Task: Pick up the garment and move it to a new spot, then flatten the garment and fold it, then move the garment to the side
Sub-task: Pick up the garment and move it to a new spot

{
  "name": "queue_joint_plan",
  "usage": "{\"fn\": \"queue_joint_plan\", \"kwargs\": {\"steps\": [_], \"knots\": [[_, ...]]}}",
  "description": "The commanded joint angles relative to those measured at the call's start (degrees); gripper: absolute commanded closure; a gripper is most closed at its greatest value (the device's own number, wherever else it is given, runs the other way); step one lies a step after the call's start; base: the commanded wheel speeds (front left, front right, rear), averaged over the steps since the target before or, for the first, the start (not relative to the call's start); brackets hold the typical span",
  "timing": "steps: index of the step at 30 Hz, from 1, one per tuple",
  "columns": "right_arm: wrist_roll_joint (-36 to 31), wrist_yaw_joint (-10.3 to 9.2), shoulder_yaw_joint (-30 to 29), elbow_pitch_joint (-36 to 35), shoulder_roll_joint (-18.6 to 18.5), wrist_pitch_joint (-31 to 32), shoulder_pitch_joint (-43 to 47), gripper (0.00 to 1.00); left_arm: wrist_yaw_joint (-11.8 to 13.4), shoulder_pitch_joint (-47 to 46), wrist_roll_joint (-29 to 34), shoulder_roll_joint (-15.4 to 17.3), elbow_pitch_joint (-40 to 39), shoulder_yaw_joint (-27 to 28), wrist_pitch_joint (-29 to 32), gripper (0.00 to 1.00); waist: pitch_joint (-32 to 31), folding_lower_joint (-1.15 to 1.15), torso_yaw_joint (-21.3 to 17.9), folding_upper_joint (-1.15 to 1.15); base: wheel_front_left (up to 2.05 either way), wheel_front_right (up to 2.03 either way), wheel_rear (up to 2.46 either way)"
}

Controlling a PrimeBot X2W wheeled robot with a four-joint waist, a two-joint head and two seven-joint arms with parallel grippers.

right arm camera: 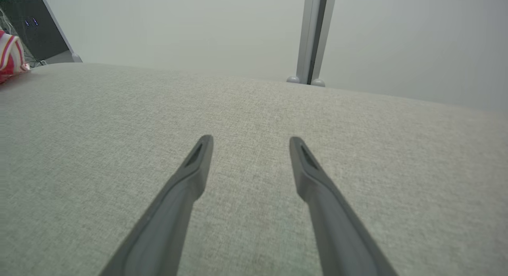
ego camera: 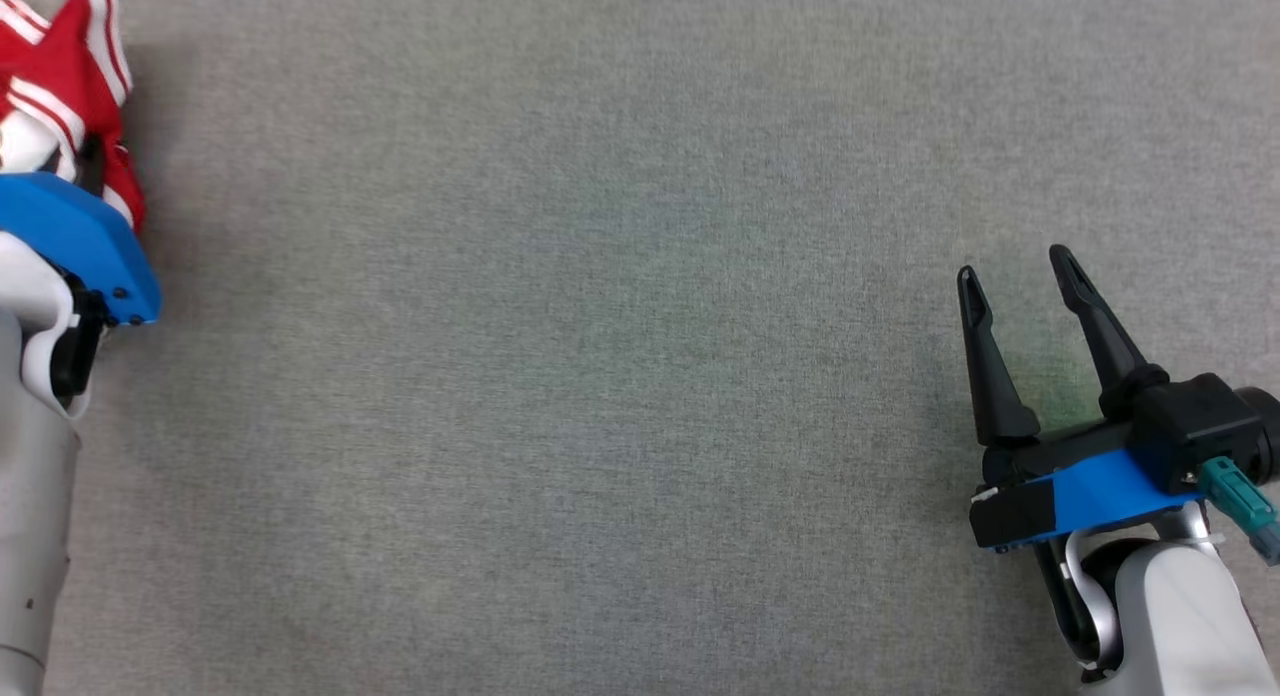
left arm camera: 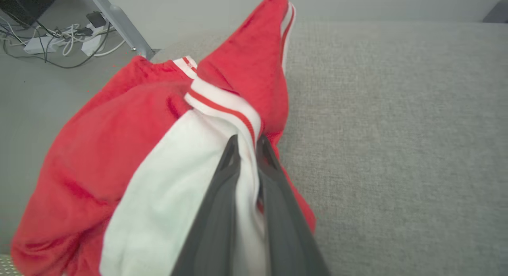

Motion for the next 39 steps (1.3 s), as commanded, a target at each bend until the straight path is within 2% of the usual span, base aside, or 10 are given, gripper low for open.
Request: {"fn": "queue_joint_plan", "kwargs": {"steps": [1,7,11,17,20,24,30,33,36,39], "knots": [[0.50,0.01,-0.16,0.40,-0.10,-0.45,-0.35,0.00,0.03,-1.31,0.47,0.47,-0.34,-0.27,-0.93,1.00,-1.04,-0.01,-0.21,0.00,0.00,0.00,0.00],[2.44,0.01,-0.58,4.18,-0.09,-2.27,0.64,0.00,-0.67,-3.46,-0.16,1.99,-4.07,-1.55,-5.18,1.00,-7.57,-0.01,-0.40,0.00,0.00,0.00,0.00],[4.43,0.01,-0.79,7.20,-0.09,-3.77,1.81,0.00,-1.01,-4.60,-1.56,1.85,-9.39,-3.41,-4.73,1.00,-12.81,-0.01,-1.31,0.00,0.00,0.00,0.00],[7.14,0.01,-1.07,11.77,-0.09,-6.08,3.65,0.00,-1.04,-5.04,-7.11,-0.49,-20.28,-7.06,-0.99,1.00,-19.56,-0.01,-4.14,0.00,0.00,0.00,0.00],[8.31,0.01,-1.19,13.55,-0.08,-7.02,4.02,0.00,-0.91,-5.78,-9.42,-3.14,-25.28,-7.64,0.88,1.00,-21.62,-0.01,-5.96,0.00,0.00,0.00,0.00],[9.28,0.01,-1.83,15.38,-0.08,-7.97,4.45,0.00,2.08,-7.30,-11.65,-8.51,-31.18,-8.05,3.27,1.00,-22.67,-0.01,-8.05,0.00,0.00,0.00,0.00],[9.68,0.01,-3.64,17.28,-0.08,-9.04,3.82,0.00,10.83,-4.81,-15.71,-17.93,-36.77,-7.23,5.17,1.00,-21.80,-0.01,-9.69,0.00,0.00,0.00,0.00],[9.92,0.01,-3.89,18.16,-0.08,-9.59,2.91,0.00,13.65,0.13,-17.04,-19.66,-36.84,-7.87,4.44,1.00,-20.92,-0.01,-10.31,0.00,0.00,0.00,0.00],[10.48,0.01,-3.64,18.83,-0.09,-9.94,2.02,0.00,14.50,6.86,-18.02,-20.23,-34.65,-8.45,2.53,1.00,-19.69,-0.01,-10.97,0.00,0.00,0.00,0.00],[11.02,0.01,-3.12,19.50,-0.09,-10.10,1.25,0.00,14.44,13.55,-17.07,-18.66,-30.41,-8.37,-1.52,1.00,-18.31,-0.01,-11.66,0.00,0.00,0.00,0.00]]}}
